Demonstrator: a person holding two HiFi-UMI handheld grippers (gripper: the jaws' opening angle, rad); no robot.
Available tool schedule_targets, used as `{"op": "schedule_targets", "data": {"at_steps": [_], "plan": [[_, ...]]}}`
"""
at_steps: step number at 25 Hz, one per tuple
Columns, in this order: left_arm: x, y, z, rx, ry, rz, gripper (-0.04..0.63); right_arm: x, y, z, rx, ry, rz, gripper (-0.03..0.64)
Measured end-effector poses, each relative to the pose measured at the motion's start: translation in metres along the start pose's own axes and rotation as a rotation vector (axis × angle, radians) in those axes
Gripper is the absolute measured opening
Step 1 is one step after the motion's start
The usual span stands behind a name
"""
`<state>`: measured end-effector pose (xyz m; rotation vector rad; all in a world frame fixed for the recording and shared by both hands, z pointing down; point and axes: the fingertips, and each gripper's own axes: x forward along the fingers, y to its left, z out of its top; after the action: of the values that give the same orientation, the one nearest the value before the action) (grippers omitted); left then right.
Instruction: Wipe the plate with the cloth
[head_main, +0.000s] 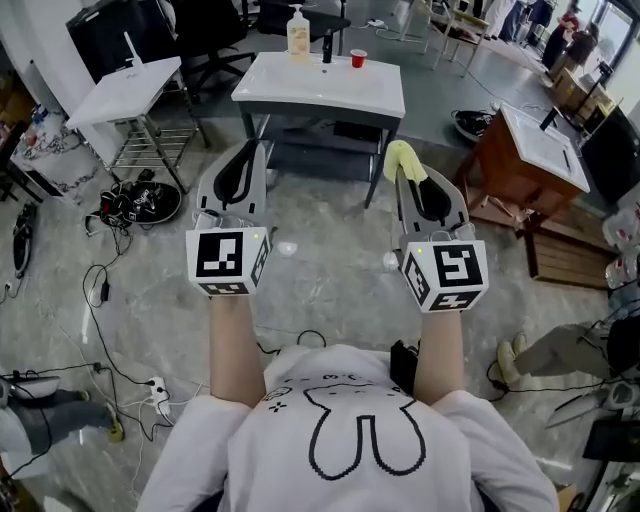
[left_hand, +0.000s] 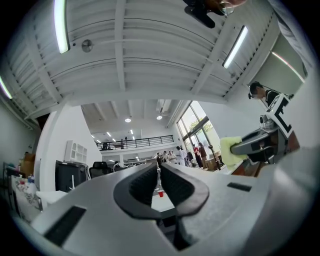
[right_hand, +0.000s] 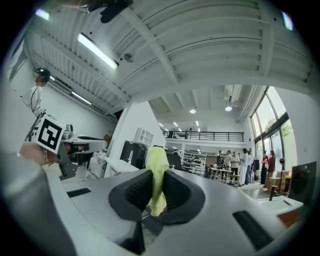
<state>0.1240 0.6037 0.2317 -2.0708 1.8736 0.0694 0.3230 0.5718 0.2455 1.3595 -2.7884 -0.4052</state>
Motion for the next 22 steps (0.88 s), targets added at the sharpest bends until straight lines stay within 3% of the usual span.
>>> {"op": "schedule_targets", "data": {"at_steps": [1,3,4,7,13,22], "plan": [[0.004,-0.002,-0.002,-0.004,0.008,-0.006,0.042,0.004,-0.003,-0.002,0.005,0.001,0.006,0.051],[0.01,-0.005,-0.006,-0.013,0.023,-0.021,0.226,0.01,-0.007,-0.005,0.013,0.003,0.014,0.051],[0.012,-0.004,-0.008,-0.017,0.028,-0.02,0.283,0.013,-0.008,-0.007,0.015,0.004,0.017,0.051],[0.018,0.005,-0.019,-0.032,0.047,0.002,0.376,0.023,-0.008,-0.014,0.014,0.014,0.02,0.051],[0.045,0.033,-0.048,-0.025,0.086,-0.015,0.38,0.062,-0.017,-0.022,0.07,-0.002,-0.053,0.051],[0.134,0.12,-0.108,-0.056,0.102,-0.054,0.38,0.19,0.004,-0.047,0.016,0.08,-0.058,0.051]]}}
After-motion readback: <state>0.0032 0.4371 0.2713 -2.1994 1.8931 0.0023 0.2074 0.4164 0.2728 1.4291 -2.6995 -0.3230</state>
